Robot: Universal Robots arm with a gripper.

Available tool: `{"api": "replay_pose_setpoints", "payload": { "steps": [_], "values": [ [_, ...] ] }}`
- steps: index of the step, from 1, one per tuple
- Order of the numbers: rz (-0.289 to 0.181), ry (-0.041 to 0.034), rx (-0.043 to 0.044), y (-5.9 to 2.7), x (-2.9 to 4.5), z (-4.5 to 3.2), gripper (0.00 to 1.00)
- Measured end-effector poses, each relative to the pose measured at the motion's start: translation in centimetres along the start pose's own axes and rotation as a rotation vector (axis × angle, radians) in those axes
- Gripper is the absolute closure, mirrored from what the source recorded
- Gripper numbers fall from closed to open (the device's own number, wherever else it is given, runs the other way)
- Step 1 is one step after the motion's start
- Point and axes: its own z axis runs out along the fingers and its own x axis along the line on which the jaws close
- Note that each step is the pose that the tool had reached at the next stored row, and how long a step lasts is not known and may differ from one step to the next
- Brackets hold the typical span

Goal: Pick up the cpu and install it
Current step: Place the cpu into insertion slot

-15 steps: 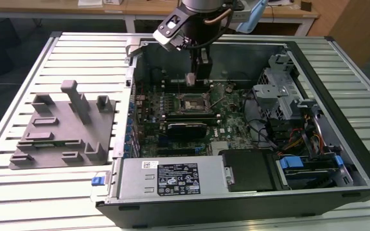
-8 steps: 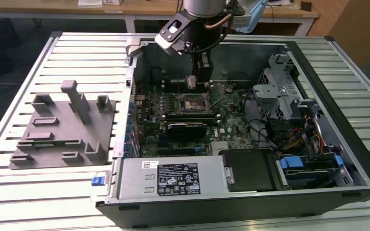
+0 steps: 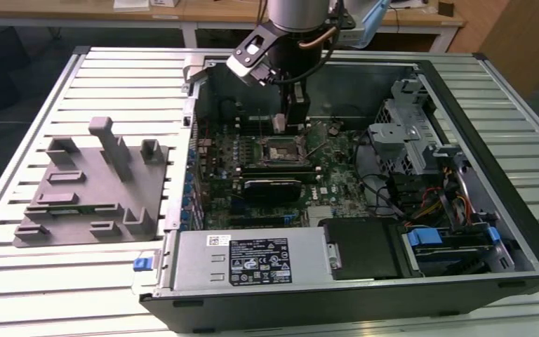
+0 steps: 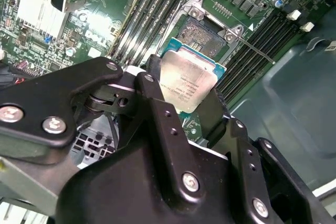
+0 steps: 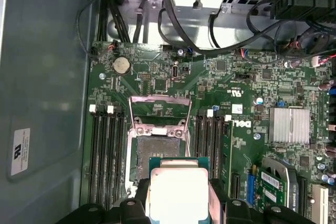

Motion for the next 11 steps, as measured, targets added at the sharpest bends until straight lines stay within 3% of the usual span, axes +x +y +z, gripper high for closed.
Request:
{"api": "replay_pose_setpoints", "payload": {
  "steps": [11],
  "values": [
    [0.001, -0.0002, 0.0001, 0.11, 0.01, 0.97, 0.47]
  ]
}}
